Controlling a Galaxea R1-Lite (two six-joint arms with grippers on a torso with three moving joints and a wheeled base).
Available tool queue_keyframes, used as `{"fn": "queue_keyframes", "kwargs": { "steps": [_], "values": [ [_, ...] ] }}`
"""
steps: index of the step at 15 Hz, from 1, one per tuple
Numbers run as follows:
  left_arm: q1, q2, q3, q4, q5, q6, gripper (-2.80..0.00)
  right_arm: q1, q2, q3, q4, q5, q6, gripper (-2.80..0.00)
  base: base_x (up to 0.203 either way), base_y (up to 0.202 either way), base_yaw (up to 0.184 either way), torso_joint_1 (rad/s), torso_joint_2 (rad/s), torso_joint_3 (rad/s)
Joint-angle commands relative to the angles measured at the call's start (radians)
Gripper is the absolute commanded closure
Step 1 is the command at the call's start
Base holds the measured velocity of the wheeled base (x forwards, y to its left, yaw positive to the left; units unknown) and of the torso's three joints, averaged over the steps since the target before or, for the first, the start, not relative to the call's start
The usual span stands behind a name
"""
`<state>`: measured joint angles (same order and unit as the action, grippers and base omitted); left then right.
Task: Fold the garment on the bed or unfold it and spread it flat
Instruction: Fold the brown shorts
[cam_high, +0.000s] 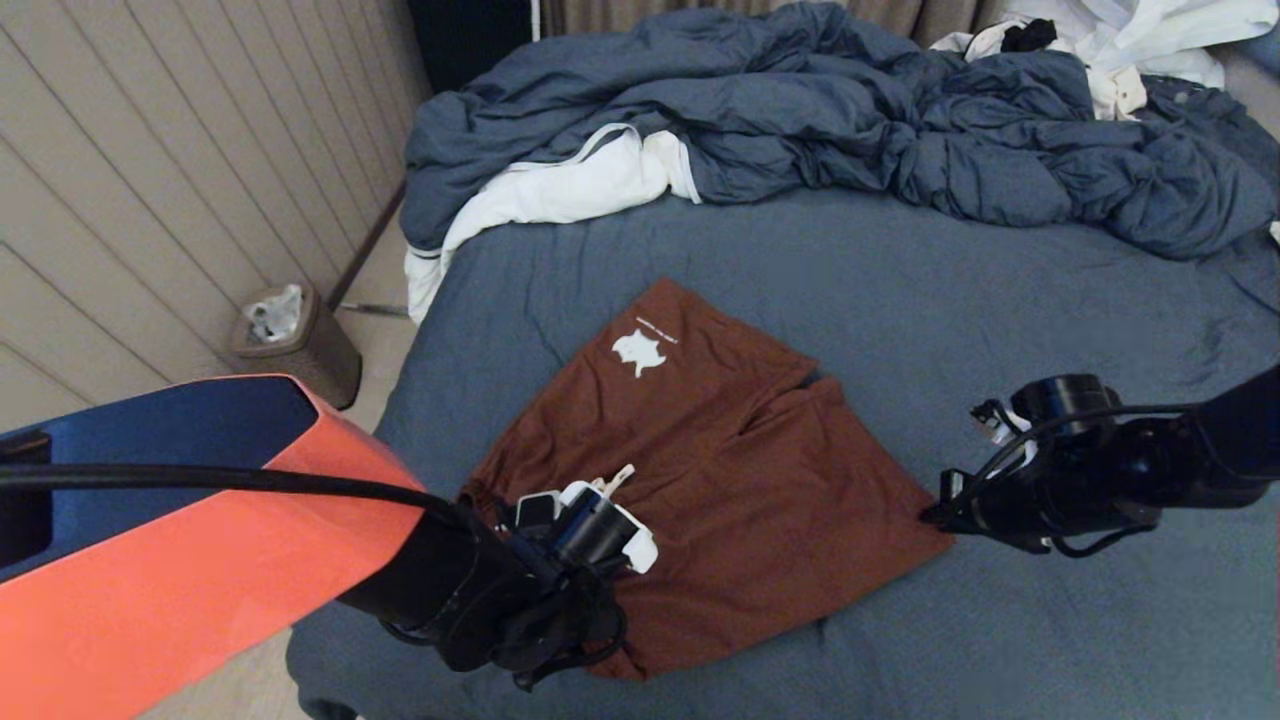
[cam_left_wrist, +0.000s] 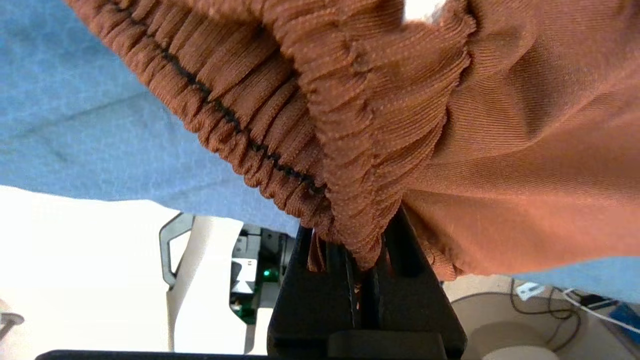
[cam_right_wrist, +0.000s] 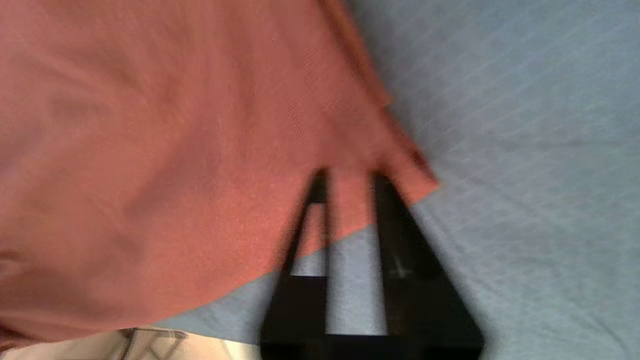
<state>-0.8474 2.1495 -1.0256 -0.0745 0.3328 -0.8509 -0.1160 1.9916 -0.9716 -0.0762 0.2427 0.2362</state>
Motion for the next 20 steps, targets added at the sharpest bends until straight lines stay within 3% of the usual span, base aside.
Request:
{"fn": "queue_keyframes", "kwargs": {
  "steps": [1,6,12,13,16,20],
  "values": [
    [-0.01,-0.017,0.021,-0.006,0.003,-0.01,0.0,0.007,0.004,0.014,-0.004,-0.011,-0.001,-2.8,0.0,0.0,0.0,0.0,0.0,0.0],
    [-0.01,-0.017,0.029,-0.019,0.003,-0.013,0.0,0.004,0.018,0.01,-0.007,-0.014,-0.016,-2.8,0.0,0.0,0.0,0.0,0.0,0.0],
    [-0.01,-0.016,0.03,-0.024,0.002,-0.013,0.0,0.031,0.065,0.021,-0.04,-0.097,-0.041,-2.8,0.0,0.0,0.0,0.0,0.0,0.0],
    [-0.01,-0.015,0.03,-0.024,0.002,-0.013,0.0,0.041,0.069,0.032,-0.045,-0.107,-0.045,0.0,0.0,0.0,0.0,0.0,0.0,0.0],
    [-0.01,-0.007,0.042,-0.025,-0.001,-0.014,0.0,0.068,0.095,0.057,-0.131,-0.186,-0.059,0.0,0.0,0.0,0.0,0.0,0.0,0.0],
    [-0.013,-0.04,0.08,-0.047,0.002,-0.012,0.0,0.068,0.087,0.054,-0.147,-0.19,-0.049,0.0,0.0,0.0,0.0,0.0,0.0,0.0]
  ]
}}
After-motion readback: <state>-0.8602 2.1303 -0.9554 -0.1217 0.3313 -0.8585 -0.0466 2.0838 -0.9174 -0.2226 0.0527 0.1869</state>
